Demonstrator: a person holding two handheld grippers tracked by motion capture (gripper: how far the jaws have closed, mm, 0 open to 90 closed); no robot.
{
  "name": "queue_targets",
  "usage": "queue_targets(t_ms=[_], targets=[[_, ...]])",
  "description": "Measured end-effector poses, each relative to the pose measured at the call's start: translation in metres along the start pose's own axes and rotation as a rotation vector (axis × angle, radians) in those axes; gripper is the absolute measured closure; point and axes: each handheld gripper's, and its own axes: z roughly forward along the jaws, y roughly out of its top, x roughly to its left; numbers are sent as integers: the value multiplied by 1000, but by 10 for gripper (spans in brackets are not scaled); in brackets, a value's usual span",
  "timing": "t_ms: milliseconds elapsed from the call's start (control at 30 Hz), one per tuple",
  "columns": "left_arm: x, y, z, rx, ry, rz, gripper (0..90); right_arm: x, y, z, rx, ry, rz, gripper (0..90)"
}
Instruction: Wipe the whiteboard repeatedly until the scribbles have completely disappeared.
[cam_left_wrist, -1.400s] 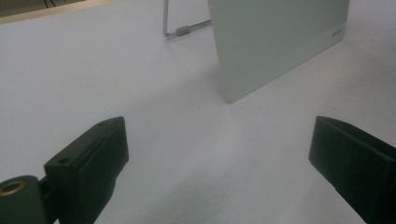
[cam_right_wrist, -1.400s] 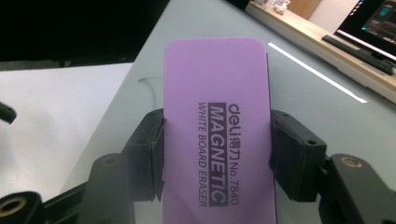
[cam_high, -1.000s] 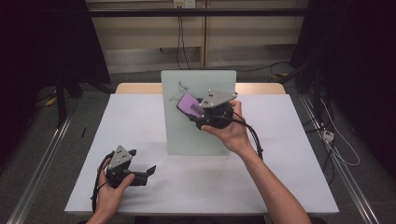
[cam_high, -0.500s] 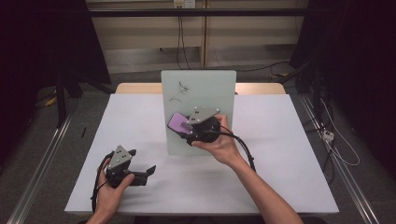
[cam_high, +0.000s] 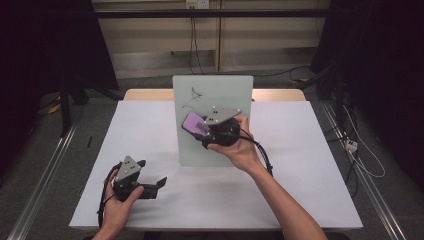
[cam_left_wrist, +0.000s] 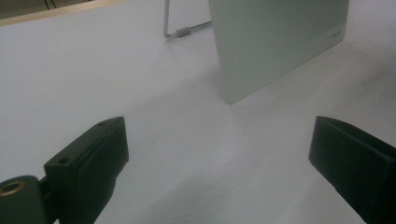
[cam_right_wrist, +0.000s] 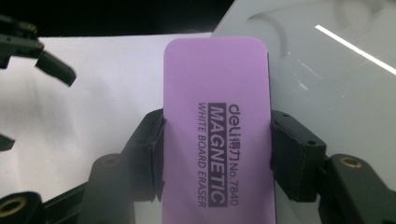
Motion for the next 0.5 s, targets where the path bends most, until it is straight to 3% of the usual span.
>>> queue_targets(t_ms=[500], targets=[[0, 0, -1, -3, 0, 0, 47, -33, 31, -30, -59, -103, 23, 418]])
